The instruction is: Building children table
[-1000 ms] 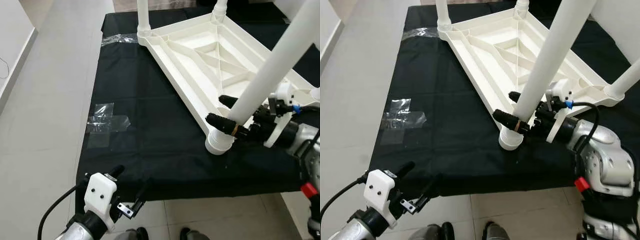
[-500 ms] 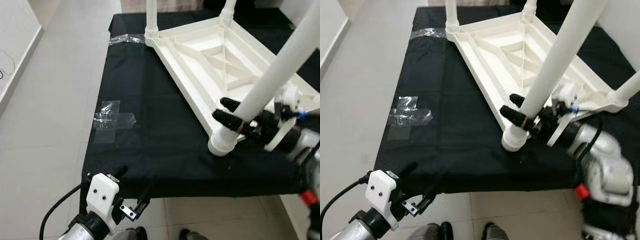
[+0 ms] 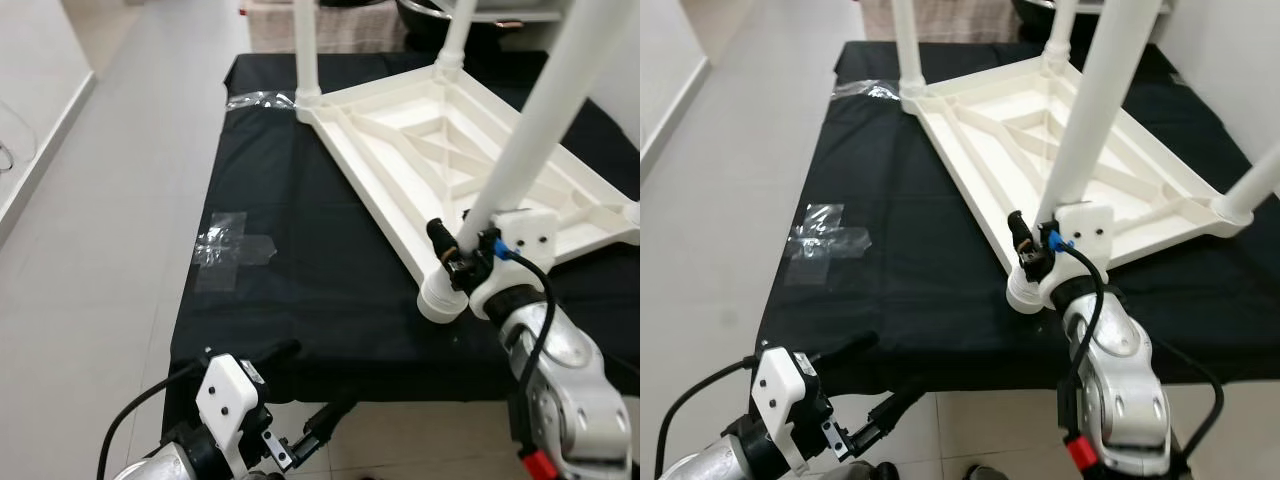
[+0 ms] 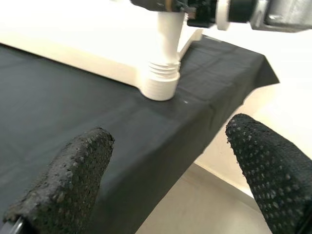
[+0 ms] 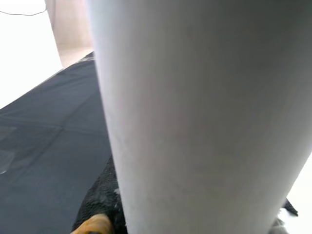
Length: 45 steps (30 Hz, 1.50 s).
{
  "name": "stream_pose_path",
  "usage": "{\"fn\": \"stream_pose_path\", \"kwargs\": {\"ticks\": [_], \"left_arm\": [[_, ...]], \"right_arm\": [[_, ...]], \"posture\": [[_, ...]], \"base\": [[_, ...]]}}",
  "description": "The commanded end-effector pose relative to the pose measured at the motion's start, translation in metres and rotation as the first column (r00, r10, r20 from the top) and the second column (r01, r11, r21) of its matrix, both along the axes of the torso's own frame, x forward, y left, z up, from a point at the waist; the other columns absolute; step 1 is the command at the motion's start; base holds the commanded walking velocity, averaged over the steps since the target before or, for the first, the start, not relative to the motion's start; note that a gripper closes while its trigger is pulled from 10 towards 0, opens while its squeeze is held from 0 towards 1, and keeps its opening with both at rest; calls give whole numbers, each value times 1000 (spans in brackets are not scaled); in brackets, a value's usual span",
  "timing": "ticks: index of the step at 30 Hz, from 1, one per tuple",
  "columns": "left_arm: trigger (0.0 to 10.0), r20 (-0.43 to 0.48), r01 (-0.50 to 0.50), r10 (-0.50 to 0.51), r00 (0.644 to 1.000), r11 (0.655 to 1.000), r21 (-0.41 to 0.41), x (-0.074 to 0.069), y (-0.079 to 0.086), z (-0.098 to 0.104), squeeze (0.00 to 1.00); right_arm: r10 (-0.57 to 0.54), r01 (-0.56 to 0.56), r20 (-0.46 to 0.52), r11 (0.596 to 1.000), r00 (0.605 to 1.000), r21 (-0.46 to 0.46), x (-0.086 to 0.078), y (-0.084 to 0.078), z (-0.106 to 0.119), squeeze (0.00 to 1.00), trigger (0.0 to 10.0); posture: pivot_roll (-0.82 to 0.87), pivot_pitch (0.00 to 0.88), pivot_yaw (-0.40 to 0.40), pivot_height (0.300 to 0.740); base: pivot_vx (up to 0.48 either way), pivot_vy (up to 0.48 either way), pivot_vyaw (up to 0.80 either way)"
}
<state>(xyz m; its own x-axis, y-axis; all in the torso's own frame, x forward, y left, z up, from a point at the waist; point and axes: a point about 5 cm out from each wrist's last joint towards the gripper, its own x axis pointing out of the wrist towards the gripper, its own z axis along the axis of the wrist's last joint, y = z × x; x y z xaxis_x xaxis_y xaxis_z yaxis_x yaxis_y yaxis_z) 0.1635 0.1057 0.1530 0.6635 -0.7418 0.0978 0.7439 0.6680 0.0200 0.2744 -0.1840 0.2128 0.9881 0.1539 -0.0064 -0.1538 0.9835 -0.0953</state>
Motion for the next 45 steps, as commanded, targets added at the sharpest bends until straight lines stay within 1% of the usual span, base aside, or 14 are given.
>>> {"fn": "stream_pose_path", "kwargs": {"ticks": [1,8,9,12,14,17,18,19,28,29,31,32,41,45], "left_arm": [[10000,-20,26,-26,999,1000,3,-3,-1,-5,0],[10000,-20,37,-38,999,999,-5,-4,-1,-6,0],[10000,-20,38,-38,999,999,-6,-4,-2,-6,0],[10000,-19,41,-41,999,999,-6,-4,-3,-7,0],[10000,-18,40,-40,999,999,-6,-4,-3,-7,0],[10000,-17,39,-39,999,999,-6,-4,-3,-6,0],[10000,-17,37,-37,999,999,-5,-5,-3,-6,0],[10000,-17,34,-34,999,999,-5,-5,-3,-6,0],[10000,-18,33,-33,999,999,-1,-7,-3,-5,0],[10000,-18,33,-33,999,999,0,-7,-3,-5,0],[10000,-19,32,-32,999,999,0,-8,-3,-5,0],[10000,-19,30,-30,999,1000,0,-8,-3,-5,0],[10000,-22,28,-28,999,1000,1,-9,-4,-5,0],[10000,-25,23,-23,999,1000,-1,-10,-4,-6,0]], "right_arm": [[7,1,-308,1000,951,26,2,-5,-48,0,10000],[254,-247,-78,965,964,85,15,9,1,86,10000],[345,-339,-44,935,938,109,15,10,8,1000,10000],[488,-488,23,870,873,66,15,2,27,1000,10000],[649,-650,33,760,760,21,8,-1,39,1000,10000],[697,-697,27,717,717,15,5,-1,41,1000,10000],[758,-758,7,652,652,10,1,-2,43,824,10000],[817,-818,-23,576,576,-7,-1,-5,45,0,10000],[886,-888,-60,459,460,-38,15,-18,52,0,10000],[888,-890,-61,454,455,-37,19,-22,54,0,4902],[886,-888,-60,458,460,-37,22,-26,56,0,4902],[886,-888,-55,458,460,-35,24,-31,57,0,0],[893,-894,-53,447,447,-19,25,-45,59,0,0],[853,-846,-21,520,522,116,11,-42,28,0,0]], "posture": [[-8,225,-27,740],[-7,230,-30,740],[-5,235,-31,740],[6,236,-31,740],[12,240,-32,740],[13,240,-32,740],[18,241,-28,740],[24,243,-23,740],[47,252,-18,740],[52,253,-22,740],[52,253,-22,740],[52,256,-22,740],[52,253,-21,740],[34,238,-54,740]], "base": [[0,0,0],[0,0,0],[0,0,0],[0,0,0],[0,0,0],[0,0,0],[0,0,0],[0,0,0],[0,0,0],[0,0,0],[0,0,0],[0,0,0],[0,0,0],[0,0,0]]}}
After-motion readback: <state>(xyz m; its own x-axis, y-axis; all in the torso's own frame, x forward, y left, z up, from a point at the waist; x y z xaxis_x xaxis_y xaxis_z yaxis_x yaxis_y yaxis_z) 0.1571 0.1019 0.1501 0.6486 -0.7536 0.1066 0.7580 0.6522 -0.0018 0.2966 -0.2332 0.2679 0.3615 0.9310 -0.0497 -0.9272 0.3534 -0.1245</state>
